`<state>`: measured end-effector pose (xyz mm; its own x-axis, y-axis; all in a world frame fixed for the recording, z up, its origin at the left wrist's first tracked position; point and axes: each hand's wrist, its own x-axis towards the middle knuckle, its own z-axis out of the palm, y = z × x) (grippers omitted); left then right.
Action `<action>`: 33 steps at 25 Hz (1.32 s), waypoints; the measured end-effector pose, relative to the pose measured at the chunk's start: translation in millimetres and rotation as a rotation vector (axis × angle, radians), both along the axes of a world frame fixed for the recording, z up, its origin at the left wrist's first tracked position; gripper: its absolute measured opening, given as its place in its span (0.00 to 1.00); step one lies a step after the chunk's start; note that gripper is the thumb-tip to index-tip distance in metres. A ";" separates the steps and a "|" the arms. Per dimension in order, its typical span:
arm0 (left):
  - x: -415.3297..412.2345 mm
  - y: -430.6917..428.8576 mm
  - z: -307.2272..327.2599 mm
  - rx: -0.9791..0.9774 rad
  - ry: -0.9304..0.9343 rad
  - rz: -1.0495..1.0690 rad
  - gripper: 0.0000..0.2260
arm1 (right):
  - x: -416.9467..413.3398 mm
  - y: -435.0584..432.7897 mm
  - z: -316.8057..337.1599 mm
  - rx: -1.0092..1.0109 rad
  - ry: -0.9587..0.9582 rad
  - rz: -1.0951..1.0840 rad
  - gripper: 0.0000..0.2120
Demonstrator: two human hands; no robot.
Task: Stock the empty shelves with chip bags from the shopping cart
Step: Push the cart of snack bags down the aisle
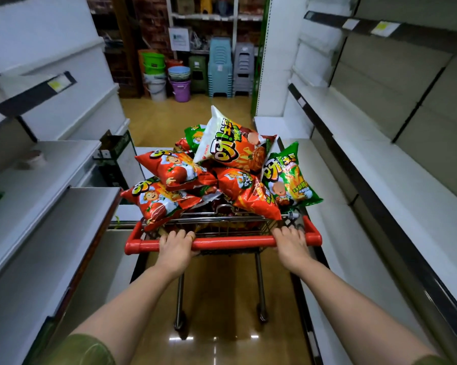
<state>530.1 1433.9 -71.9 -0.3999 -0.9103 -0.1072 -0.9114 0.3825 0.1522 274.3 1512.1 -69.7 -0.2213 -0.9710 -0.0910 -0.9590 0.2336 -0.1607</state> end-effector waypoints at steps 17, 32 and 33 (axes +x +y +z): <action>131.3 434.6 -2.7 -0.008 0.000 -0.019 0.18 | 129.1 435.5 -7.0 -0.008 0.048 -0.017 0.12; 236.5 791.6 -2.6 -0.011 0.018 0.004 0.15 | 239.2 796.5 -0.3 -0.025 0.048 0.003 0.15; 243.8 815.8 -1.5 -0.011 0.013 -0.002 0.15 | 248.0 820.2 0.0 -0.024 0.049 -0.005 0.15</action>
